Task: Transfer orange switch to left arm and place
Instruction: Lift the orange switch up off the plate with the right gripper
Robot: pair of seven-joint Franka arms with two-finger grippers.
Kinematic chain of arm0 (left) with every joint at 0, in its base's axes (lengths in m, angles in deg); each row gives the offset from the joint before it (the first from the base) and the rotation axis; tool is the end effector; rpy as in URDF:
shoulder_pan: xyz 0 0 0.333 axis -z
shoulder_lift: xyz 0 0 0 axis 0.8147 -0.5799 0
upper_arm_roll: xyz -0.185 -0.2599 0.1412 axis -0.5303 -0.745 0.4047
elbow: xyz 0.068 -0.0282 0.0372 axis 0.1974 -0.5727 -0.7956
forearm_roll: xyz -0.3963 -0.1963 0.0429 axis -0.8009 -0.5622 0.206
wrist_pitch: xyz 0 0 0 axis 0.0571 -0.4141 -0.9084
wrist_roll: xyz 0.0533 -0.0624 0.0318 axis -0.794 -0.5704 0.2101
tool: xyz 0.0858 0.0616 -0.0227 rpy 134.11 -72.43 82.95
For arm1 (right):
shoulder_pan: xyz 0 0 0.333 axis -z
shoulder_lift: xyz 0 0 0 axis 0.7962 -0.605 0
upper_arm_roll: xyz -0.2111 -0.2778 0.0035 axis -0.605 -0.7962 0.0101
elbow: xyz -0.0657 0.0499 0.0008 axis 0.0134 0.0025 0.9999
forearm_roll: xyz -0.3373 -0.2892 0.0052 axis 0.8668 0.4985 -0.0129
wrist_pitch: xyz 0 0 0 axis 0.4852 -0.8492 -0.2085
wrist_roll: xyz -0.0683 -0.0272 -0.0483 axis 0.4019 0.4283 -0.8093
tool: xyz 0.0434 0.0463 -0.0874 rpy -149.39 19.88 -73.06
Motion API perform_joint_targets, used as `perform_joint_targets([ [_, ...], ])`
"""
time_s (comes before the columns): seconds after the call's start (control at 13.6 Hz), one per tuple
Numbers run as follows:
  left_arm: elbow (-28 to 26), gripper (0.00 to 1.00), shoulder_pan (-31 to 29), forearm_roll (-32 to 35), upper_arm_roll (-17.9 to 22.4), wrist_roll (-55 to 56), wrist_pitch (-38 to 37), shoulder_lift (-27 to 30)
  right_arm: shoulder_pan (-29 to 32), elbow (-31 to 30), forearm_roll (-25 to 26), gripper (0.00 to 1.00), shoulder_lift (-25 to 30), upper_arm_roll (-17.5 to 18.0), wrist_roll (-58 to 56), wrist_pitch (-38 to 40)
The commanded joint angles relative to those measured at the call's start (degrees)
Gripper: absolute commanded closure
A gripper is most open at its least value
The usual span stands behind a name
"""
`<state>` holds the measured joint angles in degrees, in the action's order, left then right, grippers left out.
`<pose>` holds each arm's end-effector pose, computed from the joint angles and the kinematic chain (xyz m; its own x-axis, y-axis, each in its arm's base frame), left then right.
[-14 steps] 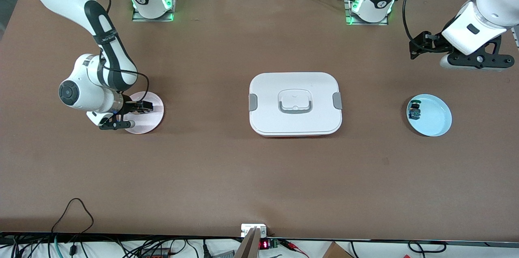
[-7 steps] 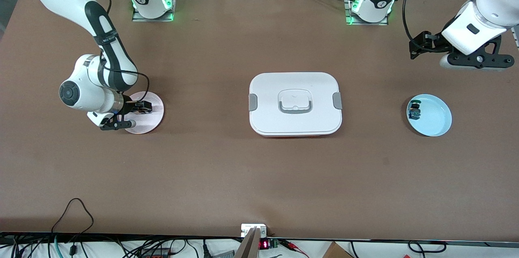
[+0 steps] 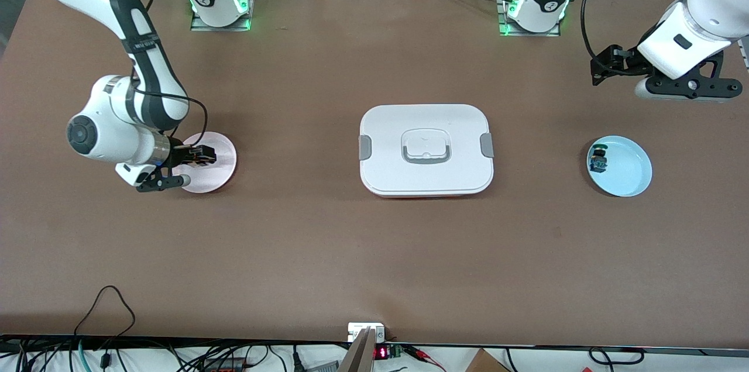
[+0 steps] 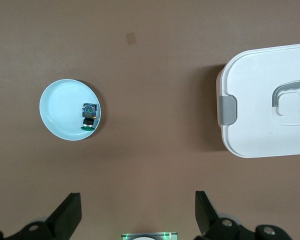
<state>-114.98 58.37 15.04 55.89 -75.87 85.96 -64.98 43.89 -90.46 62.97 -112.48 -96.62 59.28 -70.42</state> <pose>0.5837 -0.0841 0.6349 0.9925 -0.0520 -0.1105 -0.0561 -0.9979 -0.0338 0.6399 0.0310 0.2423 0.9771 0.1536 -0.1474 0.1257 -0.9751 -0.1828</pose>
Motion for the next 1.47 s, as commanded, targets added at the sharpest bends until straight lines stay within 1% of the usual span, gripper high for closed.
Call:
perform_joint_targets([
  [0.0,2.1,0.0,0.5,1.5,0.0,0.6,-1.4,-0.9,0.3,5.0,-0.5,0.95,1.6,0.3,-1.3,6.5],
  [0.07,2.1,0.0,0.5,1.5,0.0,0.6,-1.4,-0.9,0.3,7.4,-0.4,0.99,1.8,0.3,-1.6,9.3],
  [0.22,2.1,0.0,0.5,1.5,0.0,0.6,-1.4,-0.9,-1.0,12.2,-0.5,1.0,2.6,0.3,-1.9,14.9],
  [0.37,2.1,0.0,0.5,1.5,0.0,0.6,-1.4,-0.9,-1.8,15.4,-0.6,1.0,3.6,0.5,-2.1,17.1],
  [0.52,2.1,0.0,0.5,1.5,0.0,0.6,-1.4,-0.9,-1.9,17.6,-0.7,1.0,5.5,3.4,-5.4,18.4],
  [0.66,2.1,0.0,0.5,1.5,0.0,0.6,-1.4,-0.9,-2.1,19.0,-1.0,1.0,6.8,5.6,-10.2,18.5],
  [0.81,2.1,0.0,0.5,1.4,0.0,0.6,-1.4,-0.9,-2.0,20.1,-1.2,1.0,8.3,8.9,-13.9,18.2],
  [0.88,2.1,0.0,0.5,1.5,0.0,0.6,-1.4,-0.9,-2.1,20.9,-1.4,1.0,8.5,9.8,-15.1,18.2],
  [1.03,2.1,0.0,0.5,1.5,0.0,0.6,-1.4,-0.9,-2.3,21.4,-5.4,1.0,9.7,11.9,-18.0,18.4],
  [1.18,2.0,0.0,0.6,1.5,0.0,0.6,-1.4,-0.8,-2.4,21.4,-10.3,1.0,10.0,12.0,-22.5,18.4],
  [1.4,2.0,0.0,0.5,1.4,0.0,0.6,-1.5,-0.8,-2.4,21.4,-16.5,1.0,10.2,12.0,-33.6,18.3],
])
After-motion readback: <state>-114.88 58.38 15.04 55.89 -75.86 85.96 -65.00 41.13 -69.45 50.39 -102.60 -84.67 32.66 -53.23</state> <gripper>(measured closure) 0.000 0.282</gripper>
